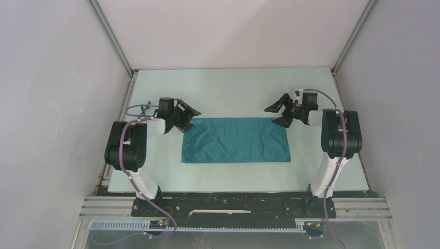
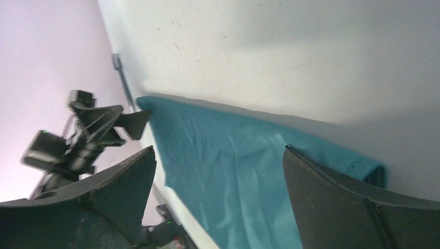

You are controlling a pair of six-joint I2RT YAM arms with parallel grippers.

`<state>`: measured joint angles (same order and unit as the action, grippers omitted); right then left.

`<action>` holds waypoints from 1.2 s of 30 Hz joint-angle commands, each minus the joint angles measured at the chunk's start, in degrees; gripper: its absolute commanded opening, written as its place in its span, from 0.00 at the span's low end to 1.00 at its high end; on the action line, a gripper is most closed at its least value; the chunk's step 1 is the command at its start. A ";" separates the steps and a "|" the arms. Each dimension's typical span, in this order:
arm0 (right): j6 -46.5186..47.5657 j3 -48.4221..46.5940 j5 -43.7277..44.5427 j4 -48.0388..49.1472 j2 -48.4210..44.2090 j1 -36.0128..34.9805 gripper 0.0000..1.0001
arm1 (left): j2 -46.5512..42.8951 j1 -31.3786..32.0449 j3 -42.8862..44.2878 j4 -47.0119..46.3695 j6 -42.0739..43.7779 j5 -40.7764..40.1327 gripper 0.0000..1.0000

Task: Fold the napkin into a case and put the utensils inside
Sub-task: Smooth out the rectangle-folded napkin at the center of the board.

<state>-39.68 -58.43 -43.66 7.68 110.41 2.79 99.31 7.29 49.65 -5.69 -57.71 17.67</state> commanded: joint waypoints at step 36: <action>4.49 -8.30 0.81 -11.65 3.14 4.97 1.00 | 10.08 -4.45 9.81 1.56 -4.37 4.57 0.87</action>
<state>-37.52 -65.78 -44.80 -2.61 113.40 6.24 106.91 3.29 59.35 -3.86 -61.52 21.67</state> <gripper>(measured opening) 0.993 0.863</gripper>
